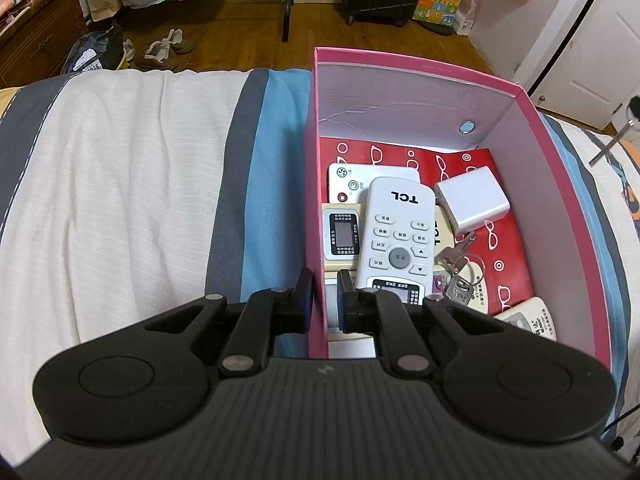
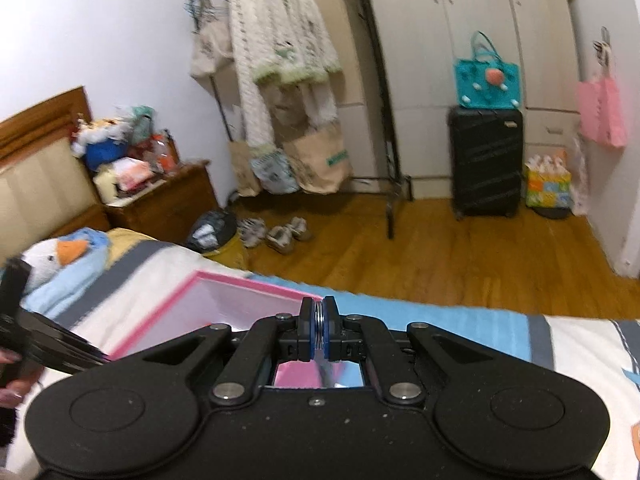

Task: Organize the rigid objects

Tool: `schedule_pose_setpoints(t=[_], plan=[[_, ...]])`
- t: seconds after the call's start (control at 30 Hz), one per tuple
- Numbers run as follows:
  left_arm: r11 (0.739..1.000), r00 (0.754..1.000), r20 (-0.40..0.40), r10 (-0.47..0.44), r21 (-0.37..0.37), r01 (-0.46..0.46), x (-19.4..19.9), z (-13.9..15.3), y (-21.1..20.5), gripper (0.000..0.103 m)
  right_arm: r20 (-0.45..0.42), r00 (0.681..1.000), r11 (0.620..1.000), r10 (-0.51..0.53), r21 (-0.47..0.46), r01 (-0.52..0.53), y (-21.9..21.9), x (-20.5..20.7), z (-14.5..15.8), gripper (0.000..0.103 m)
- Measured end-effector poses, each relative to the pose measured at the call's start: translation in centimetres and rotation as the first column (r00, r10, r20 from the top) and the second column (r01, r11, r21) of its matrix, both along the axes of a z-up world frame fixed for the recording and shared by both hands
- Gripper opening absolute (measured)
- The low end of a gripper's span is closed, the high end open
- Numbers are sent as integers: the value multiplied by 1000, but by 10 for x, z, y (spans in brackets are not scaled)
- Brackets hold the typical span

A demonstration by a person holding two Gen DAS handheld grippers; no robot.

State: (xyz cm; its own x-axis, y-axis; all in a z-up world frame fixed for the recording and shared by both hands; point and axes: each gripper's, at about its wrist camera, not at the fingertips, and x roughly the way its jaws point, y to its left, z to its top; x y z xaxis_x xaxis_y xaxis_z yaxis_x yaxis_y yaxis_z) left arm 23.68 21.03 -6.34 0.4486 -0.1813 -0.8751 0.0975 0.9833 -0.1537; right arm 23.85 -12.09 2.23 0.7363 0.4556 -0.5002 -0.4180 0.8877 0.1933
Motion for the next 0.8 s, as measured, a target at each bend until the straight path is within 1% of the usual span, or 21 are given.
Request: schedule_pose_setpoints(t=[0.13, 0.3, 0.4, 0.57, 0.73, 0.8], plan=[[1000, 1000, 3, 0, -11, 0, -2, 1, 2, 10, 5, 997, 997, 74, 5, -75, 22, -5, 12, 6], [1000, 1000, 8, 2, -24, -2, -4, 2, 4, 10, -22, 986, 986, 166, -27, -167, 53, -2, 10, 6], [1000, 1000, 9, 3, -31, -3, -4, 2, 6, 10, -55, 975, 975, 214, -43, -216, 70, 2, 1, 6], [999, 1000, 9, 3, -32, -3, -4, 1, 6, 10, -119, 955, 957, 272, -69, -281, 92, 10, -21, 6], [999, 1000, 8, 3, -32, -3, -4, 1, 7, 10, -227, 935, 944, 273, -122, -306, 114, 29, -49, 6], [999, 1000, 8, 3, -32, -3, -4, 1, 7, 10, -255, 929, 939, 269, -146, -312, 121, 34, -57, 6]])
